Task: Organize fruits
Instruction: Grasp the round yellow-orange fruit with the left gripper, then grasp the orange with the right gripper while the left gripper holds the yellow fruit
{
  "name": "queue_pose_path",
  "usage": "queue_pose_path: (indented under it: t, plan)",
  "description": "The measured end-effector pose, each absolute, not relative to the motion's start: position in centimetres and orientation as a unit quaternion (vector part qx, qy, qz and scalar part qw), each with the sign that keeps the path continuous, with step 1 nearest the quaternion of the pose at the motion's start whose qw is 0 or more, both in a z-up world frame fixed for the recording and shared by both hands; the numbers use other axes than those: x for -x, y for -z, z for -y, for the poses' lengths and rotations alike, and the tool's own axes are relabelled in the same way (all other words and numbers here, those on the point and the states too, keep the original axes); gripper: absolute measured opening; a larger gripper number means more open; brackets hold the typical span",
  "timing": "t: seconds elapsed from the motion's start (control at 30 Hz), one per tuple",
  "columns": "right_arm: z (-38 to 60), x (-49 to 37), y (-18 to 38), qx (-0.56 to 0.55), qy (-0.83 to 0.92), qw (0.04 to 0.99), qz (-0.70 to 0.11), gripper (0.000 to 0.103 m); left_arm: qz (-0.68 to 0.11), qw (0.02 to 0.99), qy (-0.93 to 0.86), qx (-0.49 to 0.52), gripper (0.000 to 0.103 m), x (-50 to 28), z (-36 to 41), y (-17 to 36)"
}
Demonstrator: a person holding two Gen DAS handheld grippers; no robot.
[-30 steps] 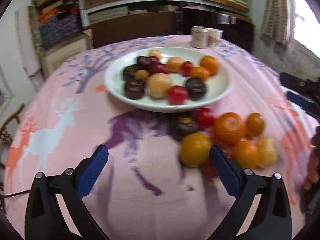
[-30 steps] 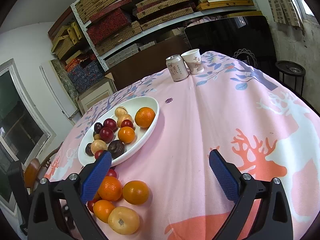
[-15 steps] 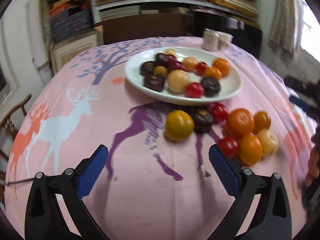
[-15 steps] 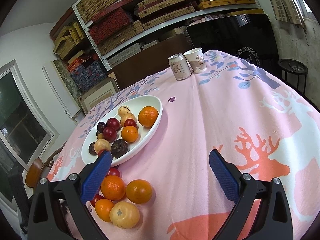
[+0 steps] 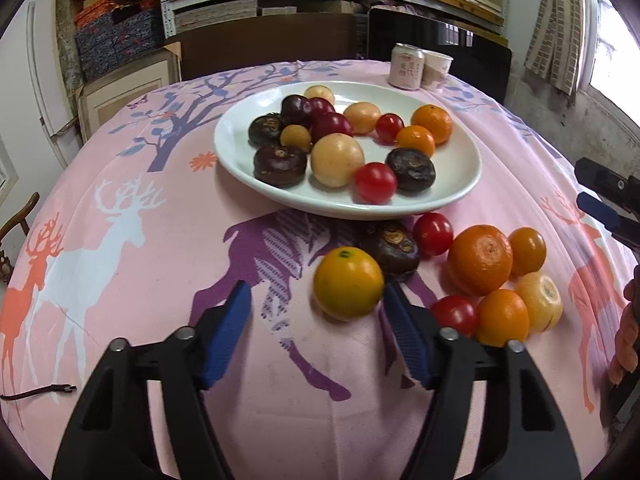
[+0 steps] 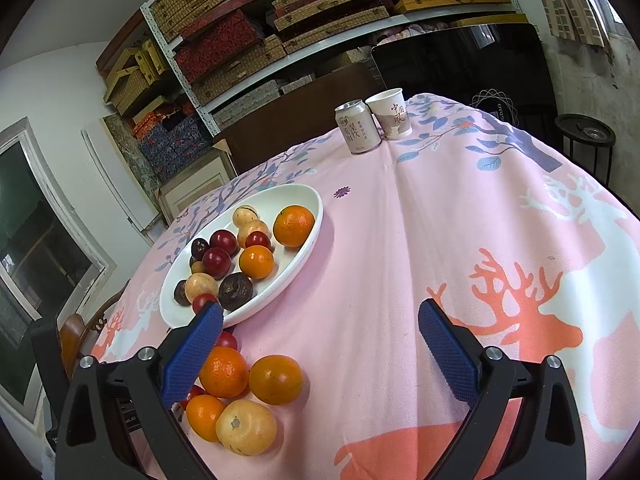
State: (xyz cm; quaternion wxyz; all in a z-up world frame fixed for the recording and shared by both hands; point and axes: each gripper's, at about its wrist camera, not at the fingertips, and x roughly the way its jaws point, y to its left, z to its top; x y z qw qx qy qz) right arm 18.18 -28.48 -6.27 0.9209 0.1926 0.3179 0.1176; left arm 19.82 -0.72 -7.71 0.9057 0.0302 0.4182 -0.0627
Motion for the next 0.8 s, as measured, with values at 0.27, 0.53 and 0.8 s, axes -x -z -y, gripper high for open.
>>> queue_pose_path:
  t: [0.27, 0.53, 0.8]
  plan:
    - [28.0, -18.6, 6.9, -0.175, -0.116, 0.917, -0.34, 0.099, -0.427, 0.899, 0.095, -0.029, 0.037, -20.1, 1.4, 8.1]
    - [24.5, -18.6, 8.2, -0.075, -0.132, 0.906, -0.396, 0.099, -0.429, 0.901, 0.07, -0.008, 0.037, -20.0, 0.1, 8.0]
    - [28.7, -17.2, 6.7, -0.114, -0.037, 0.935, -0.334, 0.099, -0.431, 0.899, 0.069, -0.014, 0.038, -20.0, 0.4, 8.0]
